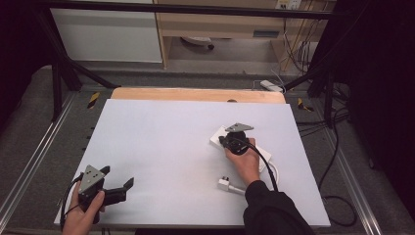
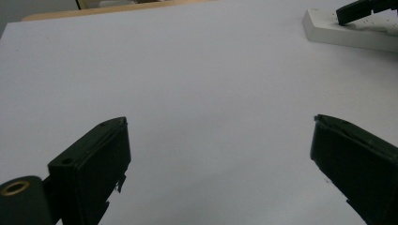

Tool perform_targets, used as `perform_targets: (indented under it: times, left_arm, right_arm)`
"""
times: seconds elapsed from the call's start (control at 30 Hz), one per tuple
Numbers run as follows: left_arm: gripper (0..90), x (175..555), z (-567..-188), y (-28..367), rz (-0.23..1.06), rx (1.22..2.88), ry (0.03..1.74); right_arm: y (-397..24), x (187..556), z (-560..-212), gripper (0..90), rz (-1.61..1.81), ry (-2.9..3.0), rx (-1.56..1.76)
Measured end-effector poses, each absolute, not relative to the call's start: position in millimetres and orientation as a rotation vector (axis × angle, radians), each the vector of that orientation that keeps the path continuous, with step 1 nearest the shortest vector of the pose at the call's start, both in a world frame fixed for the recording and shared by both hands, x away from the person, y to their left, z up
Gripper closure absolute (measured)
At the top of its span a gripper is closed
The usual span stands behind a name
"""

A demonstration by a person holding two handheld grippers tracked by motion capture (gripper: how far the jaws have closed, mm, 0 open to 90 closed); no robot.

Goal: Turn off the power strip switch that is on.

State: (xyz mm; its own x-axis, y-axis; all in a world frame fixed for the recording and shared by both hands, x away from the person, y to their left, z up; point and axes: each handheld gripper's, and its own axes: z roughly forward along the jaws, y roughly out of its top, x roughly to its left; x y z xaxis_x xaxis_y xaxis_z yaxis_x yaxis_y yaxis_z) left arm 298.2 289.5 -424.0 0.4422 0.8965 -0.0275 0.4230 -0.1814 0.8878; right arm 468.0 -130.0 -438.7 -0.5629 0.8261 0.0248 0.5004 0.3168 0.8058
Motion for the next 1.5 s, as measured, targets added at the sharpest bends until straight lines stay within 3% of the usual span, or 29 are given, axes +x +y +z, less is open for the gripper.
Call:
perform_targets:
  times: [0.87, 1.1, 1.27, 1.5]
  left_arm:
    - [5.2, 298, -424, 290, 0.662, 1.788, 1.133]
    - [5.2, 296, -423, 289, 0.674, 1.783, 1.132]
    - [5.2, 296, -424, 289, 0.677, 1.781, 1.133]
    - [5.2, 296, -425, 289, 0.672, 1.782, 1.138]
  right_arm:
    - [-136, 463, -427, 88.8, 1.219, 2.160, 1.179]
    - [-146, 454, -414, 73.6, 1.303, 2.116, 1.165]
    - [-157, 449, -404, 44.6, 1.353, 2.071, 1.184]
    - [-174, 438, -388, 16.8, 1.398, 1.996, 1.169]
